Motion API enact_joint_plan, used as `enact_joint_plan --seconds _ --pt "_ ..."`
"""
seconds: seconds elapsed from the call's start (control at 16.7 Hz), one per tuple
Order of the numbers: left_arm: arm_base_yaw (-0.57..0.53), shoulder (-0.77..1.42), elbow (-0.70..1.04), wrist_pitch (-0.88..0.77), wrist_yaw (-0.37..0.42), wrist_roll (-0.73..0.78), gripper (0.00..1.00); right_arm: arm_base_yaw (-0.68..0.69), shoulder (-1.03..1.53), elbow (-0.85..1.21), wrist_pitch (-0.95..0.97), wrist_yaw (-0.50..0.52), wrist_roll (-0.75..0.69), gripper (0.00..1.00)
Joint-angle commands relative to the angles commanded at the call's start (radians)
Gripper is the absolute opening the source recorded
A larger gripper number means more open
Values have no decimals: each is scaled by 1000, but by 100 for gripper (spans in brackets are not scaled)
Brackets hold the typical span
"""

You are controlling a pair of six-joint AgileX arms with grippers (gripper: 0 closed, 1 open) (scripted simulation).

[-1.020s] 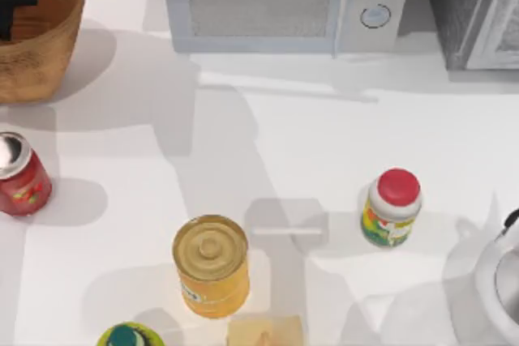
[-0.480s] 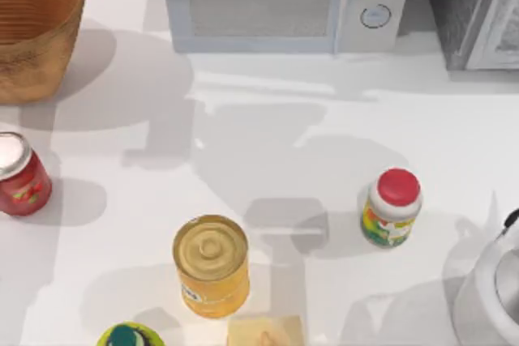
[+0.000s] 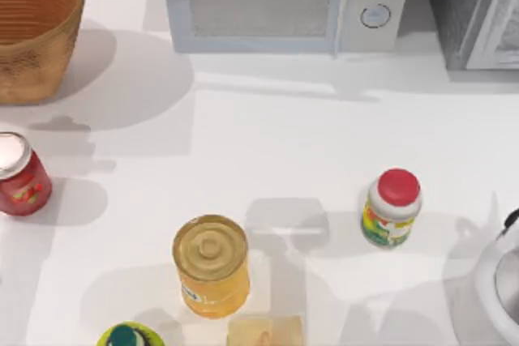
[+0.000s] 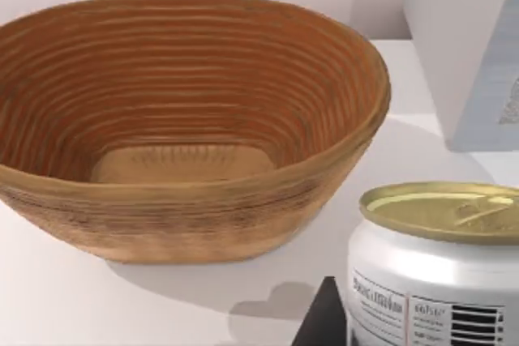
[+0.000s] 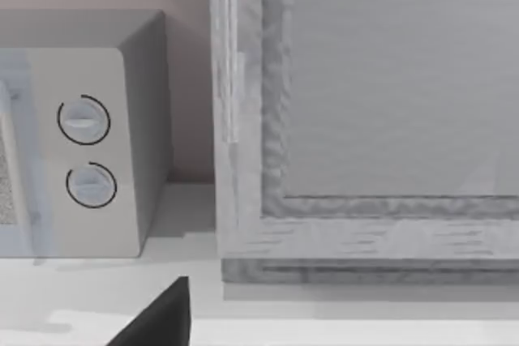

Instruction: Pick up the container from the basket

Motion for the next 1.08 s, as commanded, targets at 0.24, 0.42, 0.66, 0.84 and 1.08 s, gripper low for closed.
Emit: enact_joint_plan --seconds 0.24,0.42,0.66,0.84,1.08 --pt "-23 -398 -366 167 -24 -13 0 0 0 0 0 0 0 100" --pt "-30 -634 -579 266 -46 -21 0 0 0 0 0 0 0 100" --pt "-28 -816 -748 350 -73 -28 0 0 0 0 0 0 0 100" --pt "-27 -844 -775 363 -78 -29 0 0 0 0 0 0 0 100" --pt "-27 -840 -775 361 -77 -27 0 0 0 0 0 0 0 100"
